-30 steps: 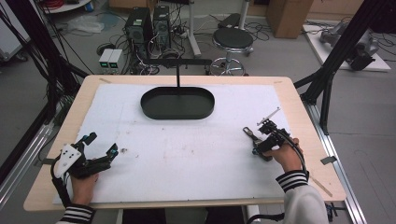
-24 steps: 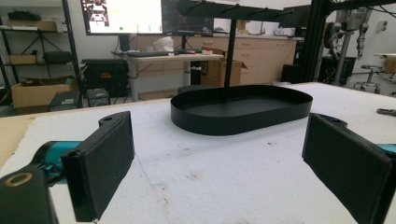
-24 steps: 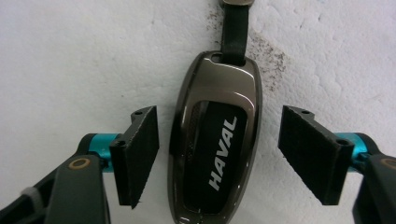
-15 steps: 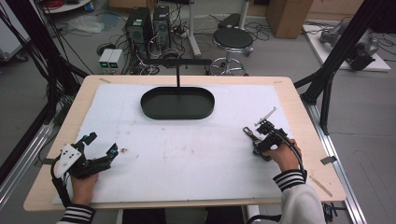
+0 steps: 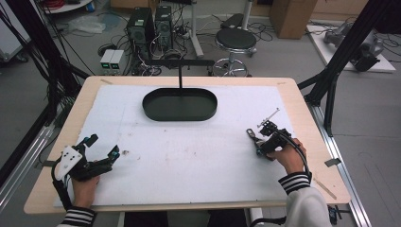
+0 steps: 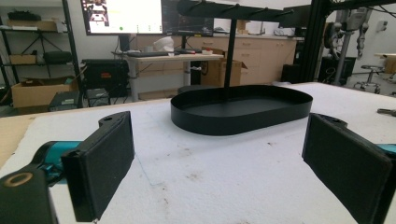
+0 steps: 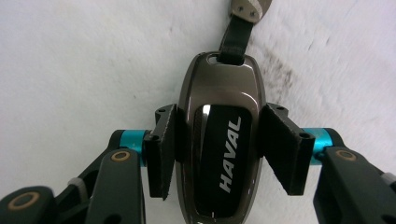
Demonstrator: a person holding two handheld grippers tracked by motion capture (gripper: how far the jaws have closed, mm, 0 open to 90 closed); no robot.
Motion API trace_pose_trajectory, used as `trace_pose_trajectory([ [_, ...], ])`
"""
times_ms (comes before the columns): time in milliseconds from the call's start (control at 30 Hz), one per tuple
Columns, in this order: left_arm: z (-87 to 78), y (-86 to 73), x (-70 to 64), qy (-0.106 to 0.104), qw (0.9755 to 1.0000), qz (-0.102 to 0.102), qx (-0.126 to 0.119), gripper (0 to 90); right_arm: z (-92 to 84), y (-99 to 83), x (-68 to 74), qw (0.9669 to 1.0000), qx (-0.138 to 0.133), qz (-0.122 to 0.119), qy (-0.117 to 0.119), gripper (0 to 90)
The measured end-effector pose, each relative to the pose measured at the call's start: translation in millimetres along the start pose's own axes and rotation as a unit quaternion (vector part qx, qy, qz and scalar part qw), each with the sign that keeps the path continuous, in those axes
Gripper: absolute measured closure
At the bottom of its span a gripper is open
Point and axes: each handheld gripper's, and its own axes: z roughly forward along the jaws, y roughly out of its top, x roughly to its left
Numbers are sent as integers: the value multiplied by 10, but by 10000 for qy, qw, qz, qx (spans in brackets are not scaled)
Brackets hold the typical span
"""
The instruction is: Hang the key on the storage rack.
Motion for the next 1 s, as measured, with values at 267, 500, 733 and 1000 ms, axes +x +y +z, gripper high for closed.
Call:
trace_pose_trajectory([
  [267,1,0,1,-3,10000,5,3,96,-150,18,50,9950,-830,-536,-121,481],
  [500,1,0,2,-2,10000,5,0,96,-268,57,33,9860,-1545,-624,114,481],
  [733,2,1,3,-1,10000,0,3,96,-419,137,9,9731,-2204,-581,346,482],
  [1000,1,0,2,-2,10000,5,1,96,-632,363,-22,9584,-2758,-560,469,481],
])
